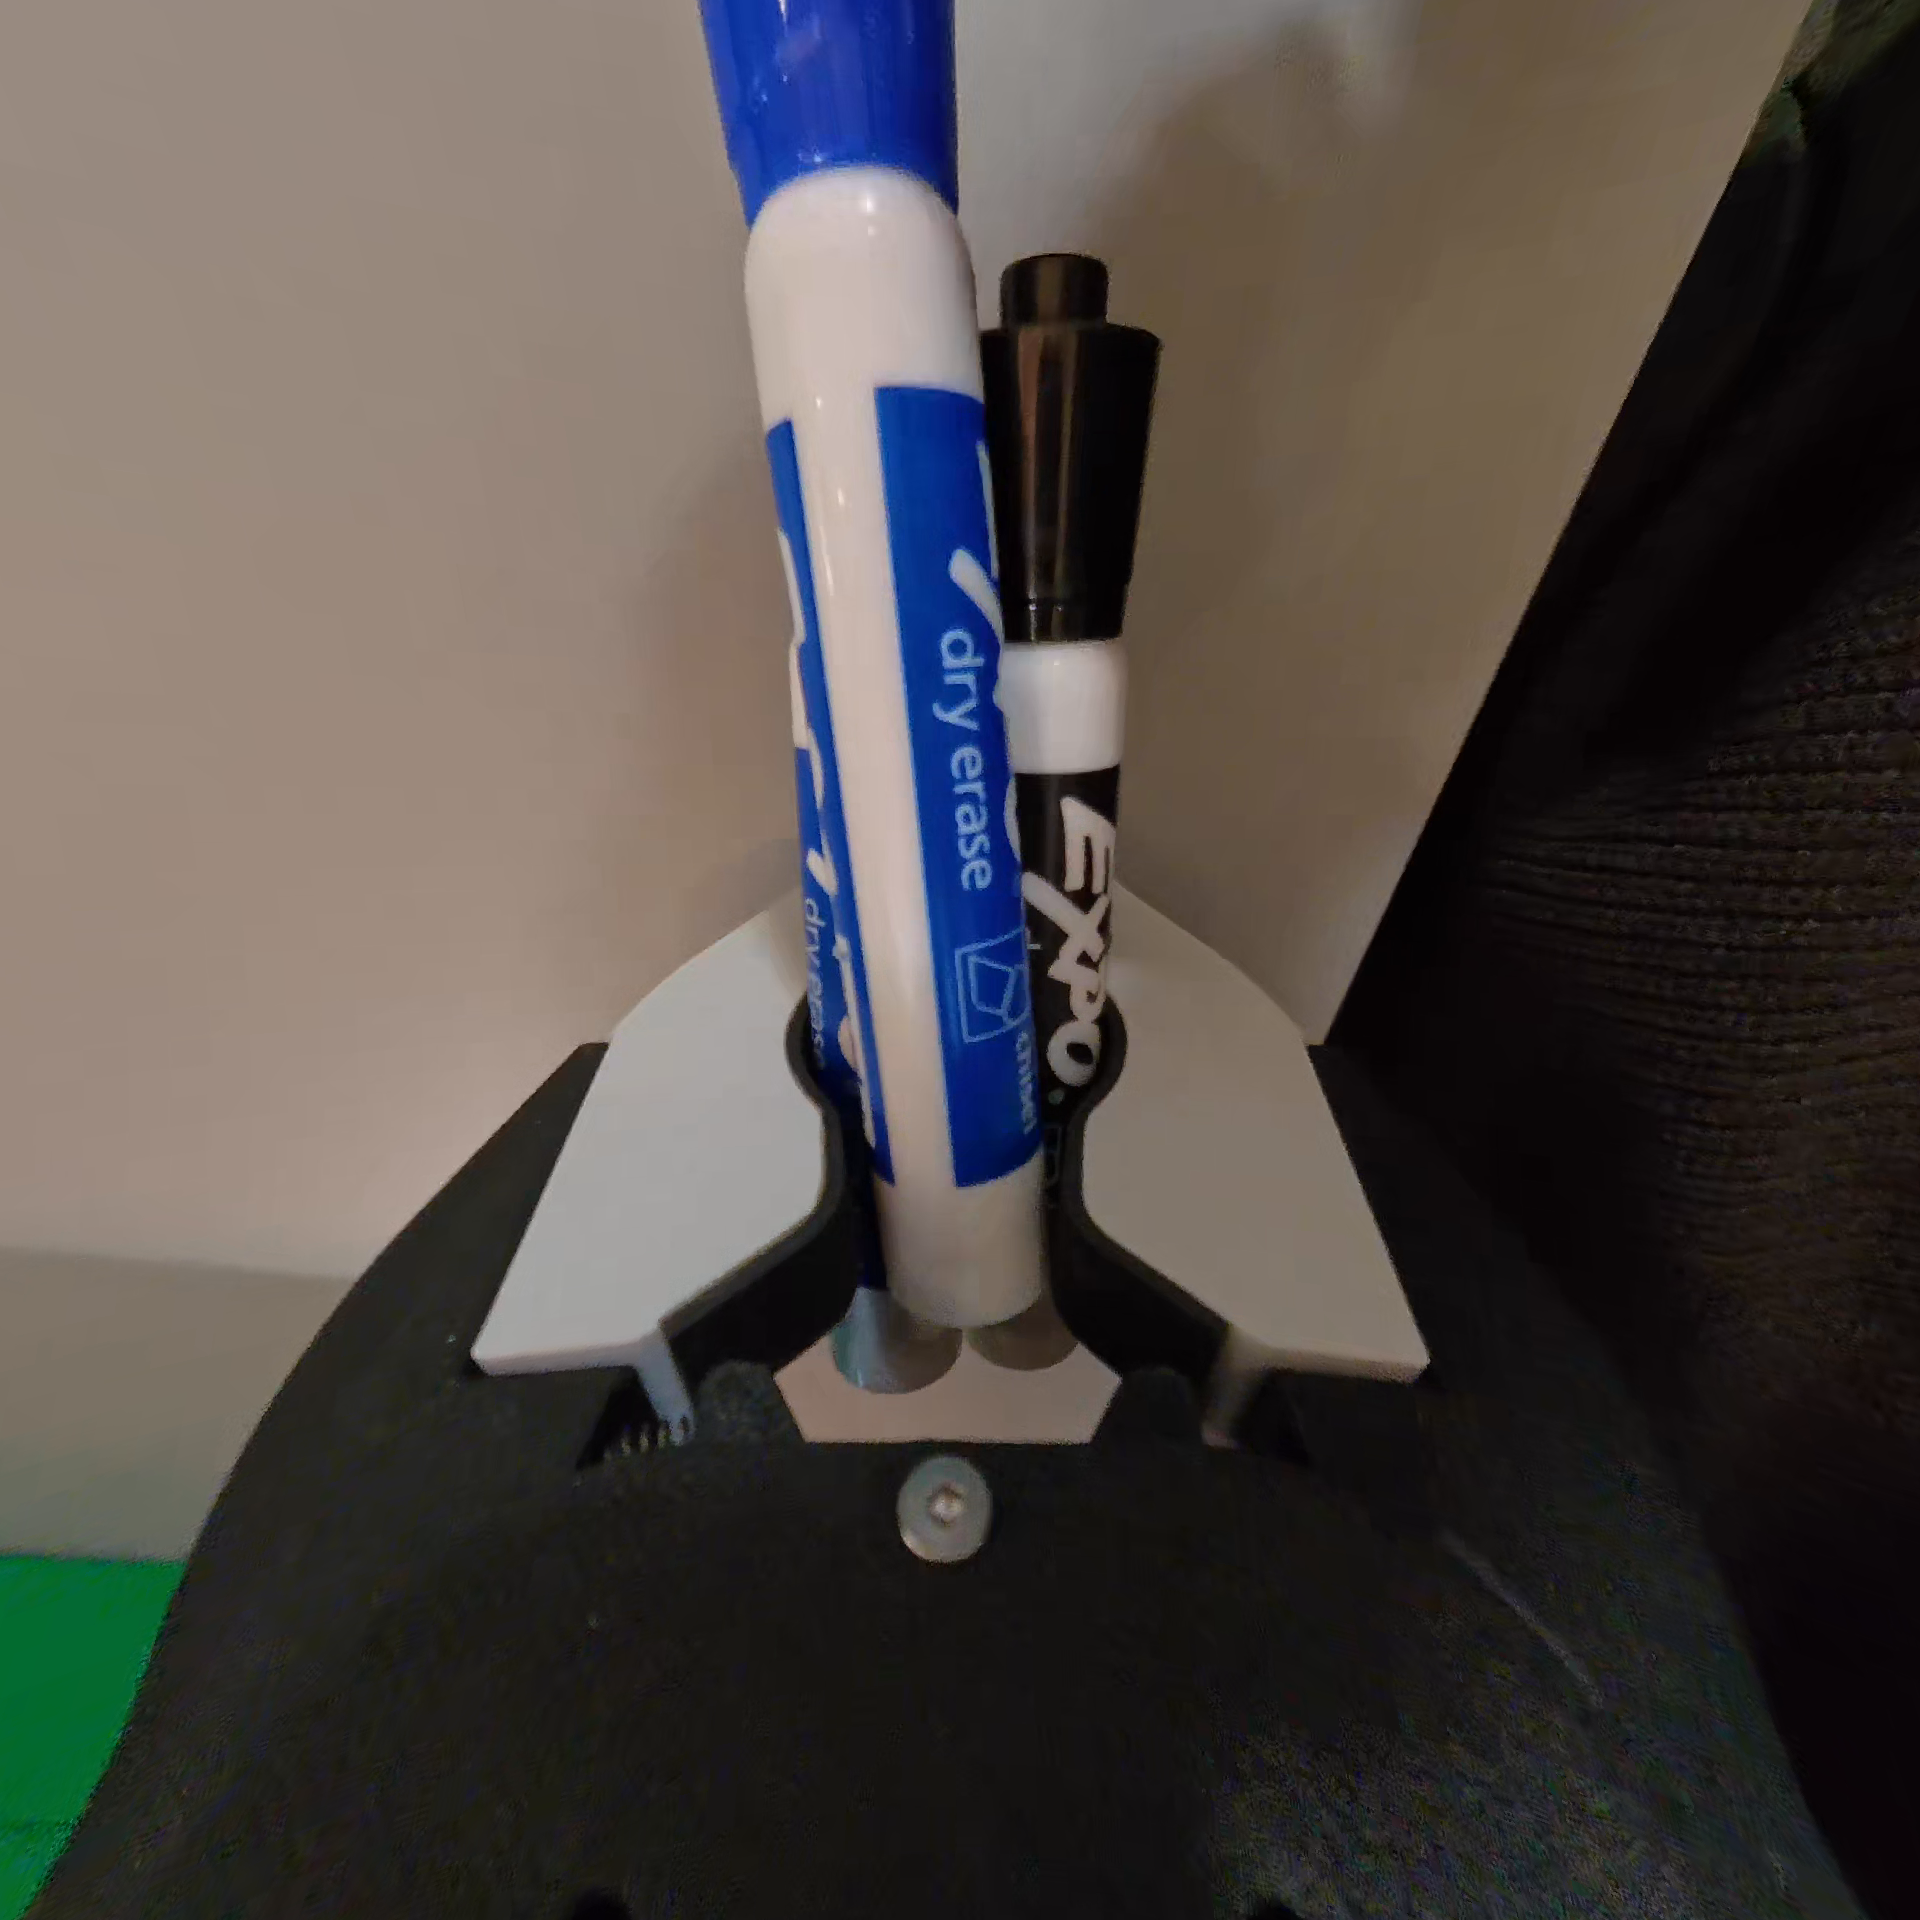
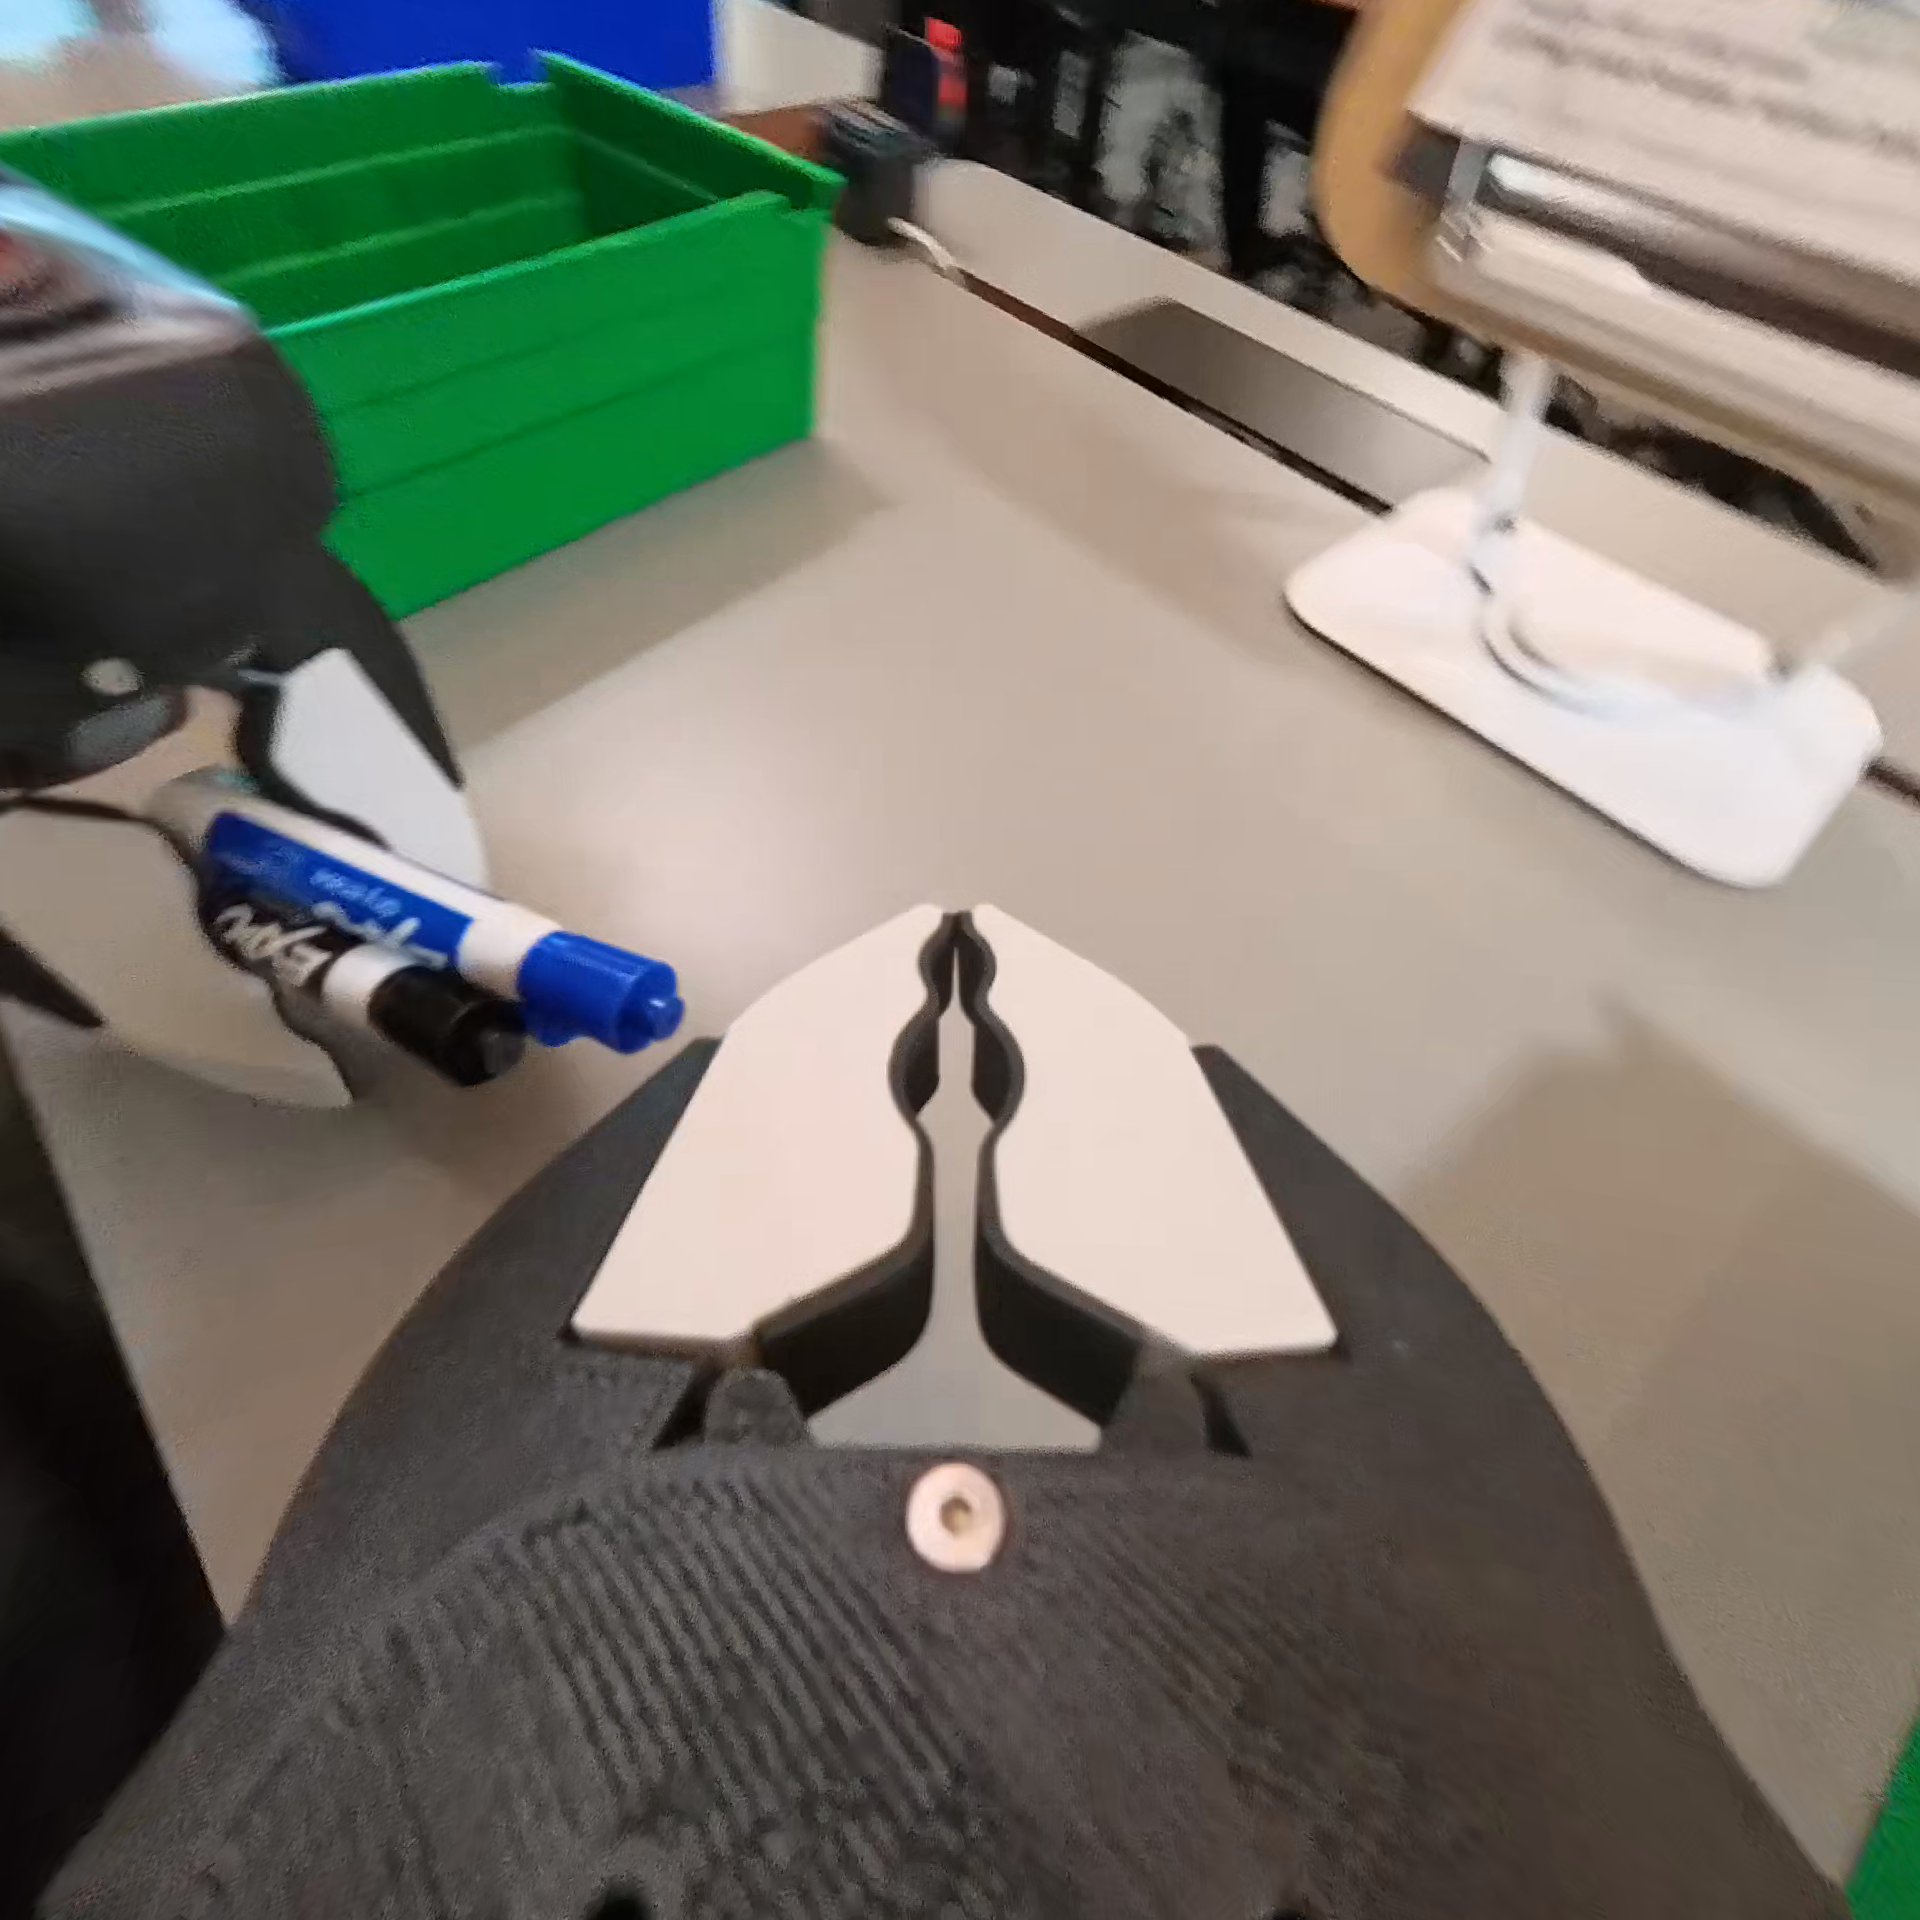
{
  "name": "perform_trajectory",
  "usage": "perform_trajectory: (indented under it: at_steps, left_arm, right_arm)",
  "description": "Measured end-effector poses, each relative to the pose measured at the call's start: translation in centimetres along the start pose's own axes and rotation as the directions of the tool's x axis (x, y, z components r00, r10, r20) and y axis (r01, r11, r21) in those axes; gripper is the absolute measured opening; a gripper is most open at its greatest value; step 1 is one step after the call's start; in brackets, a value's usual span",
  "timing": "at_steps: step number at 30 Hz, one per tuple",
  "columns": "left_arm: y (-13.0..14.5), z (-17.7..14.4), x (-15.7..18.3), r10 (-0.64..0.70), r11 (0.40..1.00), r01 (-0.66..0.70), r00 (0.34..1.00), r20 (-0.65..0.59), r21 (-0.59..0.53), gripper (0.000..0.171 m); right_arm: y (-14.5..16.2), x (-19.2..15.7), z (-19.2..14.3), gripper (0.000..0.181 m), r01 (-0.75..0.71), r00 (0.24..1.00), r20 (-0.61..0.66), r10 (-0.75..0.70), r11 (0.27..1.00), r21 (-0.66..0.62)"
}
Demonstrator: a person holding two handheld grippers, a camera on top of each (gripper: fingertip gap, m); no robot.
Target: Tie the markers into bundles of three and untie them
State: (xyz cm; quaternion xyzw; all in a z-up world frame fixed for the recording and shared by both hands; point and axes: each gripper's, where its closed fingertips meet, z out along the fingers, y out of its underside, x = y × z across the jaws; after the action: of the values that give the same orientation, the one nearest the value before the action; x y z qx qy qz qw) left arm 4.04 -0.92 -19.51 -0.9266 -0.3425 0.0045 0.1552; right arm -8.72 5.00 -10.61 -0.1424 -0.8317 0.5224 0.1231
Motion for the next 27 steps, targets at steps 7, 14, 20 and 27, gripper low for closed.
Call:
perform_trajectory:
  at_steps: [7,14,20,27]
  left_arm:
    - [-1.0,0.1,-0.7,-0.036,0.999,0.036,0.999,0.005,0.012,0.046]
    - [-0.2,1.6,0.8,0.052,0.995,-0.052,0.999,-0.011,-0.081,0.046]
    - [-0.4,1.5,0.9,0.064,0.995,-0.064,0.998,0.007,-0.078,0.046]
    - [-0.7,1.0,0.8,0.047,0.998,-0.045,0.998,0.030,-0.053,0.046]
  right_arm:
    - [1.3,-0.6,-0.5,0.000,-0.100,0.983,-0.156,0.101,0.995,0.012]
    - [1.8,-1.2,-1.5,0.000,0.001,0.974,-0.225,0.010,0.999,0.047]
    - [2.5,-0.6,-1.3,0.000,-0.021,0.971,-0.236,0.026,0.999,0.024]
    - [3.6,-1.2,-0.3,0.000,-0.056,0.981,-0.188,0.051,0.998,-0.023]
